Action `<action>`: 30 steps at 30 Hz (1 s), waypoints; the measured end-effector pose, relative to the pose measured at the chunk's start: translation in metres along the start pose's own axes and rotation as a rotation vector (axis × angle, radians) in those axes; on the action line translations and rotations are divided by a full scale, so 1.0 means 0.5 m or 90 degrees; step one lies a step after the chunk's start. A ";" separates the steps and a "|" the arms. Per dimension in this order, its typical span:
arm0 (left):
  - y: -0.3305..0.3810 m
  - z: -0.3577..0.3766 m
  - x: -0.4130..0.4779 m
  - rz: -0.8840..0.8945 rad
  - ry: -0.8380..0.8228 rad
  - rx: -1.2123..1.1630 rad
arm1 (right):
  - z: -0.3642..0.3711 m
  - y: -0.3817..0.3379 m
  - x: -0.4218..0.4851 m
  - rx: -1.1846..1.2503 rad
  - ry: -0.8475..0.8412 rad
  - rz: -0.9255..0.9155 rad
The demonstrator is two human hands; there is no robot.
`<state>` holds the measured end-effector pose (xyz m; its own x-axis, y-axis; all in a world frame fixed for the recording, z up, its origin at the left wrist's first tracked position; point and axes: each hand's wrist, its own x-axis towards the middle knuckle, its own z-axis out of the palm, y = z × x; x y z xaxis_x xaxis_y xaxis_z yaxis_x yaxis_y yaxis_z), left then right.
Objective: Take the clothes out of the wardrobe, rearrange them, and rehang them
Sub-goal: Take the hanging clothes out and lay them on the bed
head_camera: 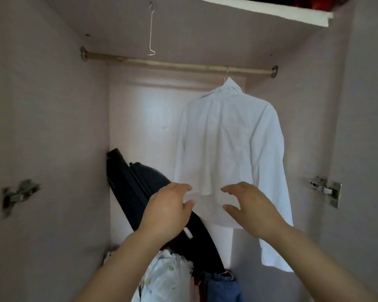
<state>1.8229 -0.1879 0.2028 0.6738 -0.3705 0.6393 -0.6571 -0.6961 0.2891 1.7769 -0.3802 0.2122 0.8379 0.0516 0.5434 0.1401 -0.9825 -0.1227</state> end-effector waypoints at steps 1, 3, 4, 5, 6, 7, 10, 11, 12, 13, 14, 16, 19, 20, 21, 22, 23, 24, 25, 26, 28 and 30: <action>-0.005 0.007 0.034 -0.001 0.011 -0.003 | 0.003 0.014 0.036 -0.001 0.006 -0.005; -0.011 0.017 0.099 -0.003 0.039 -0.007 | 0.004 0.043 0.108 -0.015 0.020 -0.021; -0.014 0.023 0.131 -0.001 0.051 -0.011 | 0.004 0.058 0.144 -0.021 0.028 -0.030; -0.020 0.028 0.162 0.001 0.060 -0.019 | 0.004 0.072 0.178 -0.025 0.036 -0.035; -0.026 0.033 0.192 0.004 0.065 -0.027 | 0.003 0.085 0.209 -0.027 0.042 -0.038; -0.034 0.039 0.223 0.009 0.069 -0.030 | 0.003 0.100 0.239 -0.031 0.050 -0.040; -0.059 0.058 0.315 0.031 0.087 -0.038 | 0.000 0.136 0.320 -0.060 0.081 -0.036; -0.067 0.066 0.344 0.037 0.095 -0.046 | -0.002 0.146 0.345 -0.075 0.096 -0.034; -0.075 0.073 0.372 0.044 0.105 -0.053 | -0.006 0.156 0.371 -0.092 0.112 -0.033; -0.084 0.079 0.397 0.052 0.114 -0.060 | -0.010 0.164 0.396 -0.104 0.128 -0.031; -0.093 0.085 0.420 0.061 0.119 -0.064 | -0.016 0.171 0.420 -0.112 0.143 -0.024; -0.114 0.091 0.465 0.085 0.135 -0.059 | -0.033 0.181 0.472 -0.133 0.177 -0.013; -0.146 0.098 0.527 0.110 0.165 -0.075 | -0.060 0.195 0.548 -0.164 0.227 0.002; -0.155 0.102 0.544 0.115 0.175 -0.083 | -0.068 0.200 0.571 -0.170 0.244 0.005; -0.163 0.106 0.560 0.120 0.184 -0.086 | -0.076 0.206 0.593 -0.174 0.261 0.008; -0.171 0.111 0.574 0.122 0.189 -0.086 | -0.084 0.213 0.614 -0.177 0.275 0.011; -0.177 0.118 0.586 0.123 0.192 -0.083 | -0.094 0.220 0.635 -0.178 0.291 0.013; -0.182 0.123 0.597 0.126 0.193 -0.078 | -0.103 0.228 0.656 -0.178 0.310 0.017; -0.187 0.128 0.606 0.132 0.197 -0.071 | -0.115 0.237 0.678 -0.174 0.332 0.024; -0.193 0.135 0.616 0.137 0.204 -0.064 | -0.128 0.244 0.698 -0.169 0.354 0.032; -0.201 0.145 0.634 0.143 0.227 -0.060 | -0.150 0.260 0.737 -0.156 0.394 0.049; -0.205 0.154 0.649 0.141 0.239 -0.054 | -0.167 0.274 0.771 -0.143 0.413 0.059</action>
<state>2.1348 -0.2842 0.3258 0.3541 -0.2453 0.9025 -0.8077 -0.5666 0.1629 2.0751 -0.5099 0.4743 0.3465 -0.0835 0.9343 -0.0878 -0.9945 -0.0563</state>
